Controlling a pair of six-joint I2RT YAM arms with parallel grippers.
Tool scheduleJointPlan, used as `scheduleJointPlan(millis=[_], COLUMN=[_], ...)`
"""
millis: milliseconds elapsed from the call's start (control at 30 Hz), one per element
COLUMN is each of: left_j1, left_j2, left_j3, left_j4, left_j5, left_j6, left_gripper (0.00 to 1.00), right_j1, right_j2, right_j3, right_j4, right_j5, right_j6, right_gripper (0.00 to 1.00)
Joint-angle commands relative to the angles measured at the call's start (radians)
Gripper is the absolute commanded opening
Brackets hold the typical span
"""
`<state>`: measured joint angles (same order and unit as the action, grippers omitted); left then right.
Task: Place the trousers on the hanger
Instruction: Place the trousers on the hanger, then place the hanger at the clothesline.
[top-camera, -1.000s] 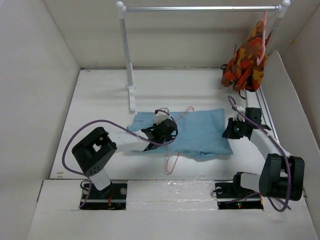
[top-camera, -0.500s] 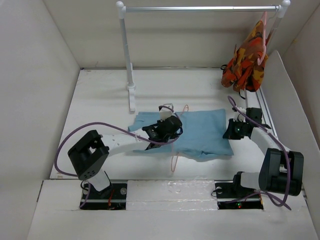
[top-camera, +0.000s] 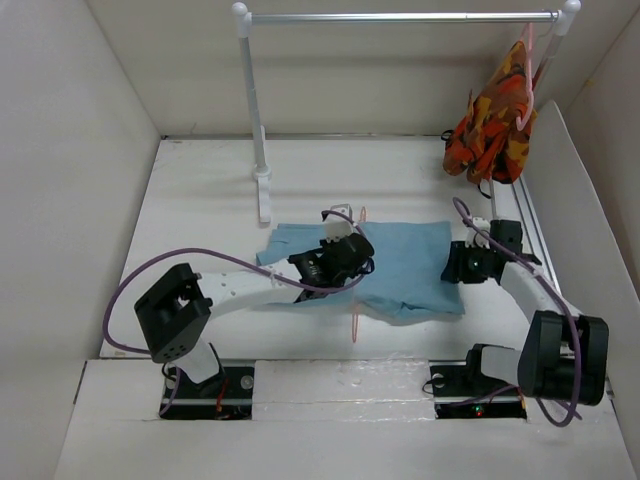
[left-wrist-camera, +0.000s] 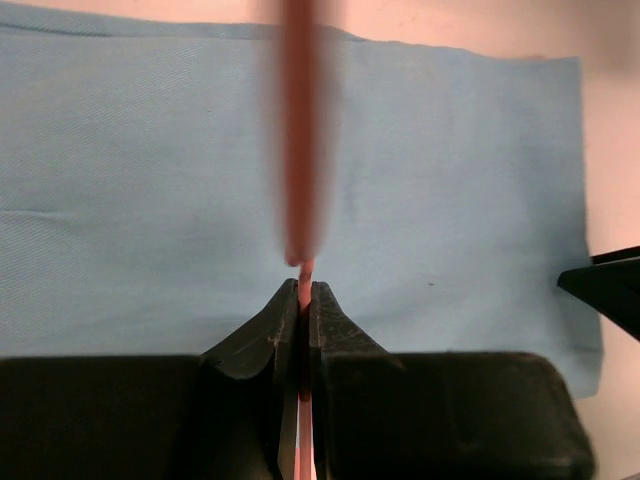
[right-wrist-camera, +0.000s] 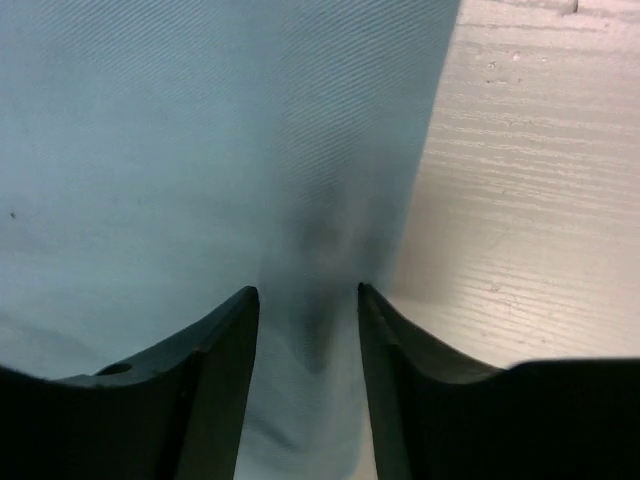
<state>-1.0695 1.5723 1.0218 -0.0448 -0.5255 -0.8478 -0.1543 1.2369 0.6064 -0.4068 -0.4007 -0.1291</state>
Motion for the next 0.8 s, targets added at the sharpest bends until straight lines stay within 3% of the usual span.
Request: scheduleJointPlan(millis=[0,100,267,467,533,600,767], left_j1=[-0.044,-0.060,-0.069,-0.069,-0.069,-0.069,-0.069], left_j2=[-0.031,-0.037,-0.080,-0.089,-0.089,-0.087,-0.090], left_j3=[0.098,0.161,0.253,0.296,0.307,0.310,0.328], left_j4=[0.005,-0.023,0.003,0.026,0.037,0.037,0.037], left_j5=[-0.122,-0.175,-0.182,-0.185,-0.177,-0.176,-0.168], left_j6=[-0.004,0.016,0.084,0.131,0.134,0.135,0.141], left_gripper=[0.00,0.00,0.00,0.00,0.00,0.00,0.00], right_j1=[0.009,0.019,0.061,0.298,0.416,0.447,0.677], right_j2=[-0.077,-0.179,-0.399,-0.511,-0.554,-0.560,-0.550], right_j3=[0.059,0.134,0.188,0.195,0.144,0.116,0.040], right_j4=[-0.052,-0.118,-0.075,0.067,0.190,0.218,0.452], right_j5=[-0.016,-0.104,-0.315,-0.412,-0.406,-0.376,-0.215], right_j6=[-0.010,0.005,0.168,0.333,0.475,0.532,0.686], right_gripper=[0.53,0.63,0.65,0.71,0.73,0.73,0.74])
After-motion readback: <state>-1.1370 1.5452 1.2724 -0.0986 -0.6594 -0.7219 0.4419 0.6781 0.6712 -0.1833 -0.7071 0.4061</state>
